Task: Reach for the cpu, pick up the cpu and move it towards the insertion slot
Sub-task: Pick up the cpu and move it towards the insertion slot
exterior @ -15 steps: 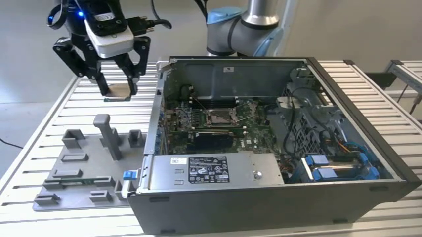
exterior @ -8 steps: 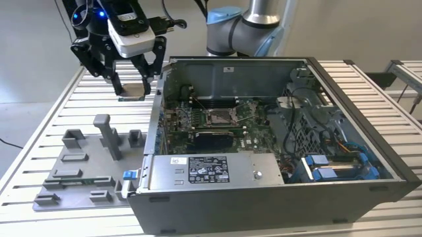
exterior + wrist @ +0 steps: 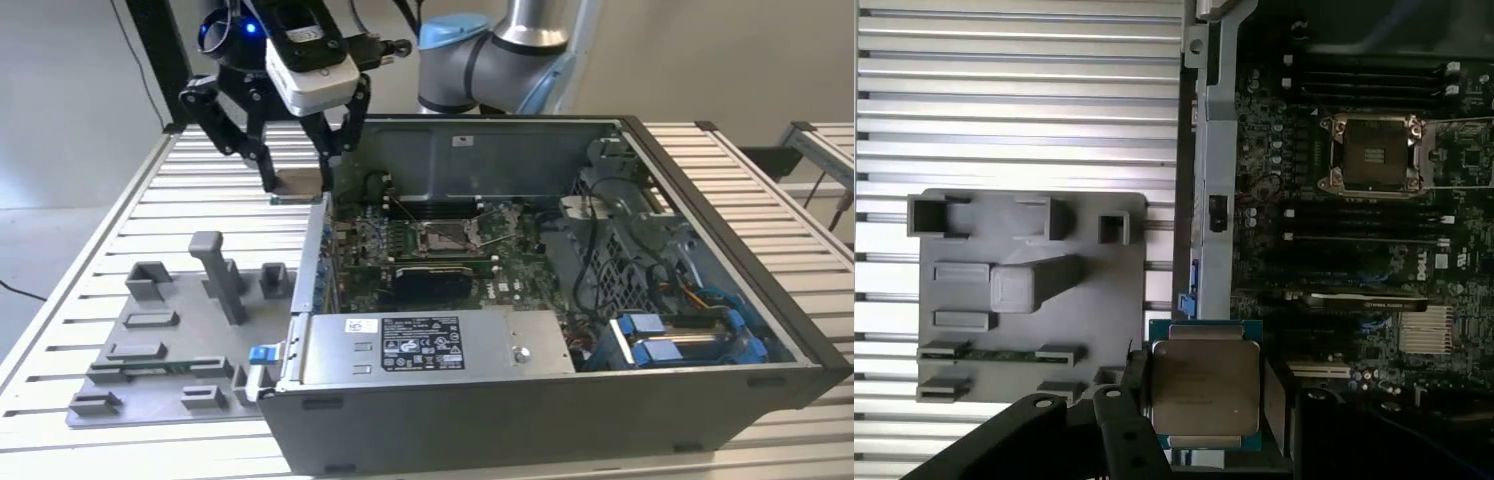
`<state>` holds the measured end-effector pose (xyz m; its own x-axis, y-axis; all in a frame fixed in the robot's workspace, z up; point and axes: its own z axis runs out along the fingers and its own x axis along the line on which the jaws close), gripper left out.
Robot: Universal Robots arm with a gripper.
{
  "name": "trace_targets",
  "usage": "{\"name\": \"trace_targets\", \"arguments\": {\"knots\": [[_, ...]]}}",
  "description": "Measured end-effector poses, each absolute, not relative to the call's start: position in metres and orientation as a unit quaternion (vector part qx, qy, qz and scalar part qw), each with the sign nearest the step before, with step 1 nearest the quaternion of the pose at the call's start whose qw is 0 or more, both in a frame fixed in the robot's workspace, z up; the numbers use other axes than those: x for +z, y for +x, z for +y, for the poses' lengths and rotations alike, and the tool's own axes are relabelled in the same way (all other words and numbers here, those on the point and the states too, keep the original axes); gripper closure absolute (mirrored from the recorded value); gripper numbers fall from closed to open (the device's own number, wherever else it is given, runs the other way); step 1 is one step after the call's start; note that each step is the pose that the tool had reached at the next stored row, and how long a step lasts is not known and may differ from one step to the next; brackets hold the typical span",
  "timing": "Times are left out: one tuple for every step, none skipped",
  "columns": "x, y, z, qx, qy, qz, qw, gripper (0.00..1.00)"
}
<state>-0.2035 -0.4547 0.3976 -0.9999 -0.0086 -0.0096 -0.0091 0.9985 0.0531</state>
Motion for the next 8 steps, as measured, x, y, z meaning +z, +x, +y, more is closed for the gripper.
{"name": "trace_targets", "arguments": {"knots": [[0.398,-0.2,-0.455,0.027,-0.004,1.0,0.005,1.0],[0.398,-0.197,-0.455,0.027,-0.004,1.0,0.005,1.0],[0.398,-0.195,-0.455,0.027,-0.004,1.0,0.005,1.0],[0.398,-0.191,-0.455,0.027,-0.004,1.0,0.005,1.0],[0.398,-0.188,-0.455,0.027,-0.004,1.0,0.005,1.0],[0.398,-0.185,-0.455,0.027,-0.004,1.0,0.005,1.0],[0.398,-0.181,-0.455,0.027,-0.004,1.0,0.005,1.0],[0.398,-0.177,-0.455,0.027,-0.004,1.0,0.005,1.0]]}}
